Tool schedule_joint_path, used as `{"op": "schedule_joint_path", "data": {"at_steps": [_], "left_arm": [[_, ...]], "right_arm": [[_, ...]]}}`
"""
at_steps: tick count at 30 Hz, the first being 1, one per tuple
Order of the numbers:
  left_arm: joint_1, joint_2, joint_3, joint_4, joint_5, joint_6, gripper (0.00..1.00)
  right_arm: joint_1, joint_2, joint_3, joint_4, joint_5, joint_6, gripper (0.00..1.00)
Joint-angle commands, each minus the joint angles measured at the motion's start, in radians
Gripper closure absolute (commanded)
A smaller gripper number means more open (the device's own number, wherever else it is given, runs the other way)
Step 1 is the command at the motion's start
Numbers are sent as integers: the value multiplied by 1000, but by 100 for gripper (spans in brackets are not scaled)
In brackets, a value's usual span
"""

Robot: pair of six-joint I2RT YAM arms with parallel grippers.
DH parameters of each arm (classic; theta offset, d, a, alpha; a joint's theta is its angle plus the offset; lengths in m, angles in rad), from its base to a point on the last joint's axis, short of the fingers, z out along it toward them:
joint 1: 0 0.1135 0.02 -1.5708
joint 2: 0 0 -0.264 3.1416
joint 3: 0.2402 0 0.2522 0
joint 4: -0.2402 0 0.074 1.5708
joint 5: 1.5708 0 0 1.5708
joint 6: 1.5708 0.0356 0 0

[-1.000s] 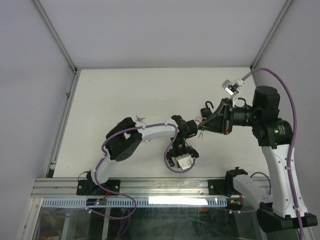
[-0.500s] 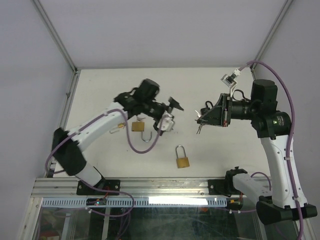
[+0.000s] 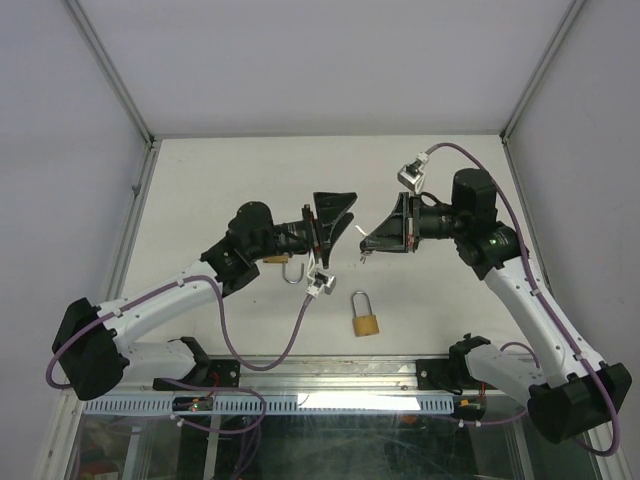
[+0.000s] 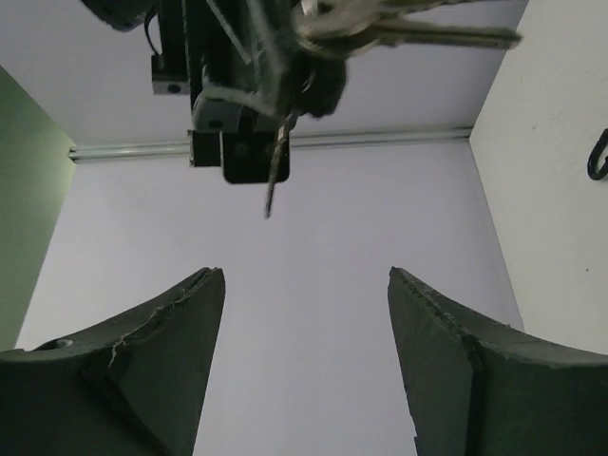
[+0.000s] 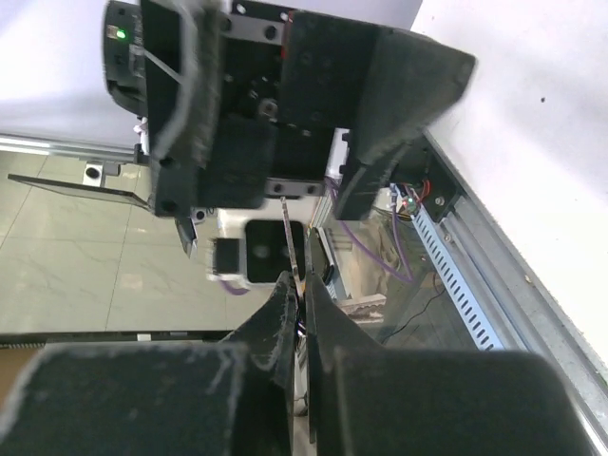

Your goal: Unlock with the key

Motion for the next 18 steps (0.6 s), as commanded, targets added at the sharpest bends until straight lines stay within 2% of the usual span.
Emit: {"op": "schedule_joint_path", "data": {"at_steps": [1,6,9,11,16,18], "left_arm": [[-23,-18,-43,179,9,165,36],[-32,-34,-48,177,26,162,52],[-41,-42,-58,186,44,173,53],[-50,-53,-62,175,68,184,60],[-54,-72,-66,78,114,241,64],[-55,-68,-60,76,119,243,75]], "right_arm": [[46,6,58,105,52,67,100],[51,1,63,96,81,48,100],[51,21,80,70,89,15,100],[51,32,101,63,91,8,100],[51,47,125,59,82,-25,100],[50,46,124,50,81,-31,100]]}}
